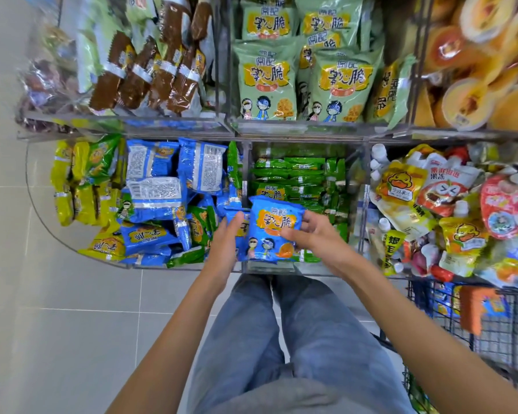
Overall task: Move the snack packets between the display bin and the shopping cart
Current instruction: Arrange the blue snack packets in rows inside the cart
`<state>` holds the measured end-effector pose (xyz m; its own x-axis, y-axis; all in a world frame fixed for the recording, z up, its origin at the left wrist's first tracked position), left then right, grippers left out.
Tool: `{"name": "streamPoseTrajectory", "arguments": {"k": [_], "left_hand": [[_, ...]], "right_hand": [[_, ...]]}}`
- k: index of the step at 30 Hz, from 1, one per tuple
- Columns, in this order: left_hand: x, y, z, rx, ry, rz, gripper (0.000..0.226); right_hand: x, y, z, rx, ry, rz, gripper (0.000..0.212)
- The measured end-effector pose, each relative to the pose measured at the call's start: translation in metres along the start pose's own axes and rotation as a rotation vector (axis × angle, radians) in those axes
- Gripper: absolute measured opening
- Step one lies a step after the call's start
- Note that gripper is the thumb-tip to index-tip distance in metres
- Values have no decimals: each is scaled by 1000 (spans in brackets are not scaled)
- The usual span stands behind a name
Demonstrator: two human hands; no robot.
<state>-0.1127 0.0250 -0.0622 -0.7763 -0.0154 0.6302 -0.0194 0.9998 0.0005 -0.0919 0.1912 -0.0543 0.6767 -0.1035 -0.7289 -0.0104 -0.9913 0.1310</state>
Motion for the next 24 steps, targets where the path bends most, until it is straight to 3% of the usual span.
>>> {"name": "streamPoseTrajectory", "arguments": {"k": [3, 6, 8, 11, 15, 19, 24], "left_hand": [[-3, 2, -2, -57, -2, -44, 13], [-9, -11, -4, -14, -16, -50, 28], [-12, -23, -4, 30, -19, -90, 34], [-17, -40, -5, 88, 0, -121, 25], [-24, -58, -6, 149, 2, -141, 18], [-27, -64, -8, 178, 8, -144, 19], [-26, -61, -8, 183, 9, -163, 21]], "right_hand": [[2, 15, 7, 52, -21, -128, 31], [3, 18, 19, 135, -88, -352, 26], [10, 11, 30, 263, -91, -321, 22], [31, -2, 51, 436, 30, -383, 50], [59, -6, 77, 475, 225, -572, 82], [69, -10, 82, 431, 344, -716, 82], [54, -23, 60, 499, 287, -617, 78]]}}
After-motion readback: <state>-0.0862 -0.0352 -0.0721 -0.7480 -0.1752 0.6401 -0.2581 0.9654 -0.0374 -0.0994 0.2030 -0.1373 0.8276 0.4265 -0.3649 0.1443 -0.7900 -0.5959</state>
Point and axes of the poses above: each hand's wrist, its own z-axis towards the middle knuckle, its own y-axis out of the palm, x = y × z, the point moved 6 cm from there along z, towards the middle knuckle, and after that the axes turned 6 degrees about -z, right-handed, at the moved point
